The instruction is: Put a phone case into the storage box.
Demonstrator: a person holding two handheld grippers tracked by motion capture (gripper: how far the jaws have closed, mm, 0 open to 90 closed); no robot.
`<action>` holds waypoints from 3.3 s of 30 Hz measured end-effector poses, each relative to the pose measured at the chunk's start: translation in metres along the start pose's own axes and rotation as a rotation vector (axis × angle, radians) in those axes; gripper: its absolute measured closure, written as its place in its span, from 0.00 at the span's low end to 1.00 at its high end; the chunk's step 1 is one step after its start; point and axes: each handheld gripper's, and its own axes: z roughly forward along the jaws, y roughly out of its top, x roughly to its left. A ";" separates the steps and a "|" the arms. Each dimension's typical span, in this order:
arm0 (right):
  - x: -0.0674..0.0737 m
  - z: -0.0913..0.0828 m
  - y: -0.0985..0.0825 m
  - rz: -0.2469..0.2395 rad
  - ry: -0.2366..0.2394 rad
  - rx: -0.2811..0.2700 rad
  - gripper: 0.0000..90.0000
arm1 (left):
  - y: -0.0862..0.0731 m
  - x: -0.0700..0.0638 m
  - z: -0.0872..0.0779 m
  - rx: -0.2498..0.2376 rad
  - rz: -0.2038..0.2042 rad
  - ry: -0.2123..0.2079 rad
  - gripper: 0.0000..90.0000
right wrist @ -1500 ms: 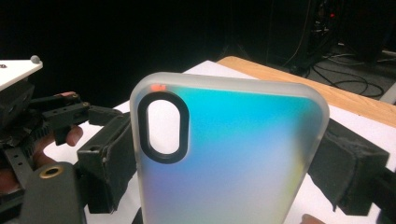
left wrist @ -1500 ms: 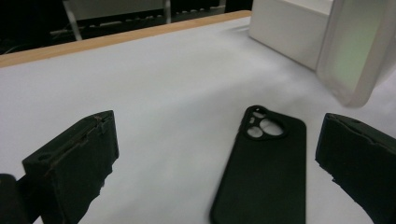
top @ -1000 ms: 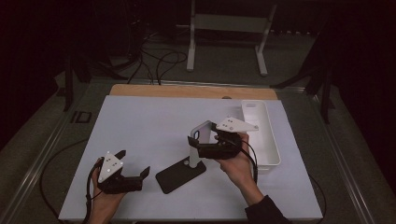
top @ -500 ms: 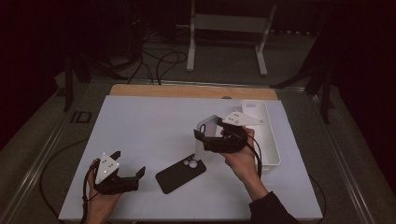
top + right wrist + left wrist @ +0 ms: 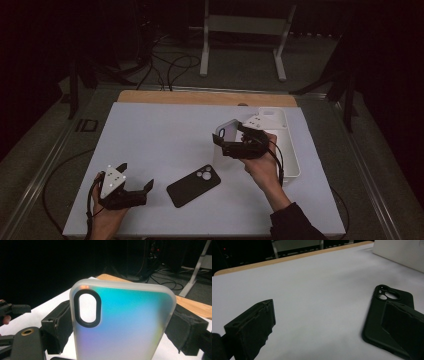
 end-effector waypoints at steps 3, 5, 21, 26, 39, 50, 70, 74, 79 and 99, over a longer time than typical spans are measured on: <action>-0.003 0.000 0.001 0.001 -0.008 -0.002 0.18 | 0.000 0.000 -0.001 -0.003 -0.001 -0.002 0.00; -0.005 0.000 0.002 0.004 -0.014 -0.003 0.18 | 0.000 0.000 -0.001 -0.005 0.001 -0.001 0.00; -0.020 -0.001 0.008 0.011 -0.058 -0.004 0.18 | -0.002 0.000 -0.003 -0.026 -0.009 0.019 0.00; -0.023 0.001 0.010 0.014 -0.060 -0.004 0.18 | -0.002 -0.001 -0.003 -0.027 -0.006 0.018 0.00; -0.032 0.001 0.014 0.020 -0.069 -0.007 0.18 | -0.002 -0.001 -0.004 -0.028 -0.006 0.024 0.00; -0.043 0.002 0.019 0.030 -0.094 -0.017 0.18 | -0.002 -0.002 -0.003 -0.021 -0.006 0.021 0.00; -0.065 0.005 0.025 0.026 -0.172 -0.008 0.18 | -0.002 -0.002 -0.003 -0.018 -0.006 0.022 0.00; -0.068 0.004 0.027 0.029 -0.184 -0.010 0.18 | -0.002 -0.002 -0.003 -0.018 -0.006 0.023 0.00; -0.074 0.003 0.030 0.031 -0.202 -0.011 0.18 | -0.002 -0.003 -0.002 -0.017 -0.004 0.022 0.00; -0.099 0.006 0.036 0.046 -0.279 -0.006 0.18 | -0.002 -0.003 -0.002 -0.018 -0.008 0.015 0.00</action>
